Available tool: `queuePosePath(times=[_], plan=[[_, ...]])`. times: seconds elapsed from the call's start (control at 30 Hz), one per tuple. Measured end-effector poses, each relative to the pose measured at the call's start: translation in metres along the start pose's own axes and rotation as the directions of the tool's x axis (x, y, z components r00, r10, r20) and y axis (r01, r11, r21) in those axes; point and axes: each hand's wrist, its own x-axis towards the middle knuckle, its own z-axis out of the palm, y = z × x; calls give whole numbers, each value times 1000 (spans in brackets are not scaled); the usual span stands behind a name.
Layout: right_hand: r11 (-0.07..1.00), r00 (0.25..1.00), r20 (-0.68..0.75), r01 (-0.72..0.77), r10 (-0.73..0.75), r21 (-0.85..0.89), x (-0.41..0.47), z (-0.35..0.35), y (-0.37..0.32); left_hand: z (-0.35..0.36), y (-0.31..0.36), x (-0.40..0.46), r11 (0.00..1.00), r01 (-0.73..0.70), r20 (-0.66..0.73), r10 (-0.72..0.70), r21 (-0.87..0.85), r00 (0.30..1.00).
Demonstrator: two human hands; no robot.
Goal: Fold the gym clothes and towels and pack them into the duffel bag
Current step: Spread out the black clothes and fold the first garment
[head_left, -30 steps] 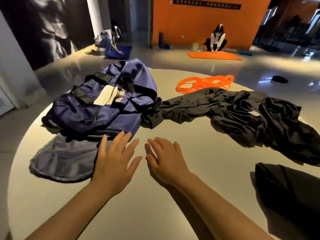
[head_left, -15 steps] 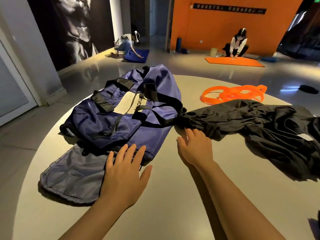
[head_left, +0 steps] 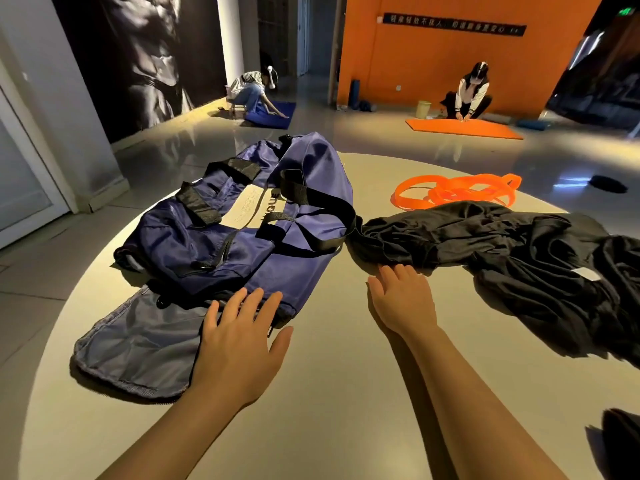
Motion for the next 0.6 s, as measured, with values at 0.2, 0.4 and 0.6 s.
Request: queuePosePath(times=[0.2, 0.4, 0.6], plan=[[998, 998, 31, 44, -46, 35, -52, -9, -8, -6, 10, -16, 1000, 23, 94, -21, -18, 995], [989, 993, 17, 114, -116, 94, -92, -22, -5, -32, 54, -75, 996, -54, 148, 63, -67, 987], [852, 997, -12, 76, -82, 519, -134, -48, -7, -58, 88, -148, 964, -213, 312, 253, -157, 916]])
